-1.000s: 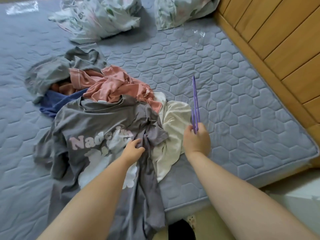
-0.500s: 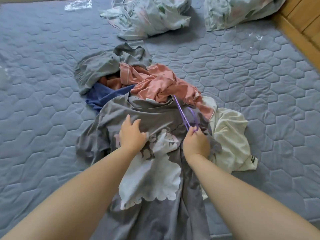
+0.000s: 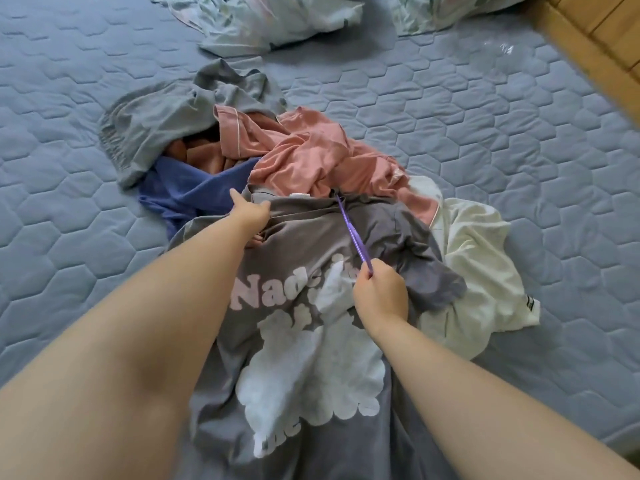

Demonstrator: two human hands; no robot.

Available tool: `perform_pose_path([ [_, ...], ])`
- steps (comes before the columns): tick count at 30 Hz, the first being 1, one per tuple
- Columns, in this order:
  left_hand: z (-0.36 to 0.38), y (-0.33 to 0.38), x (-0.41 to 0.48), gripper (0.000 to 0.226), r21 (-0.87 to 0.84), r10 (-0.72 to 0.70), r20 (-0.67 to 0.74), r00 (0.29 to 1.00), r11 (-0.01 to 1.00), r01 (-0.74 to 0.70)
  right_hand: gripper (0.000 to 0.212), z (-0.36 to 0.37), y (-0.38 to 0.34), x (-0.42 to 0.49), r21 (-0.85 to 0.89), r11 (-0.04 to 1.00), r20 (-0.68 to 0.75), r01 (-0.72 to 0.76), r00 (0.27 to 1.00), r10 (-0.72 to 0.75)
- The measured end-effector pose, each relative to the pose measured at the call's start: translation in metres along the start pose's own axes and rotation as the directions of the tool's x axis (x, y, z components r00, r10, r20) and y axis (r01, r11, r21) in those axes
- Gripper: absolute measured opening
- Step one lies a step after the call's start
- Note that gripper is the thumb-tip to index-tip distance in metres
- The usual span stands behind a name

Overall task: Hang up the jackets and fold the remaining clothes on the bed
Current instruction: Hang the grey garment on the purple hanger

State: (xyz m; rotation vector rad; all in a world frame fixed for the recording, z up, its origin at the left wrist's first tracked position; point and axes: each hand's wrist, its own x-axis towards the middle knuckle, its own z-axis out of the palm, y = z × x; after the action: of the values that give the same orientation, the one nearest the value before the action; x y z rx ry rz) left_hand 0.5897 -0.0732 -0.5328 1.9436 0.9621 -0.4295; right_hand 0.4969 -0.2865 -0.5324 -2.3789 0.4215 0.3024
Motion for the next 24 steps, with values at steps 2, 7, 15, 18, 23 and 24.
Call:
perform_pose_path([
  [2,0.002,-0.011,0.005,0.074,0.057,0.008,-0.023,1.0,0.998,-0.006,0.035,0.002,0.0,-0.002,-0.011,1.0,0.003,0.002,1.0,-0.002],
  [7,0.0,-0.023,-0.005,0.039,0.249,0.131,-0.072,0.989,0.962,-0.109,0.031,0.003,-0.006,-0.007,-0.048,0.999,0.035,-0.019,0.999,0.021],
  [15,-0.02,-0.026,-0.052,0.024,0.345,0.324,-0.178,0.929,0.905,-0.249,0.022,-0.018,-0.031,-0.029,-0.117,0.992,0.041,-0.039,0.998,0.044],
  [18,-0.022,-0.01,-0.087,0.025,0.279,0.377,-0.145,0.915,0.903,-0.327,0.025,-0.042,-0.043,-0.042,-0.1,0.992,-0.014,-0.079,0.997,0.078],
  [23,-0.036,0.028,-0.157,0.039,0.375,0.422,-0.021,0.906,0.844,-0.384,0.033,-0.108,-0.072,-0.068,-0.005,0.991,-0.124,-0.136,0.983,0.134],
  [24,-0.041,0.035,-0.17,0.037,0.427,0.403,0.015,0.915,0.825,-0.371,0.034,-0.122,-0.076,-0.075,0.0,0.993,-0.143,-0.119,0.983,0.118],
])
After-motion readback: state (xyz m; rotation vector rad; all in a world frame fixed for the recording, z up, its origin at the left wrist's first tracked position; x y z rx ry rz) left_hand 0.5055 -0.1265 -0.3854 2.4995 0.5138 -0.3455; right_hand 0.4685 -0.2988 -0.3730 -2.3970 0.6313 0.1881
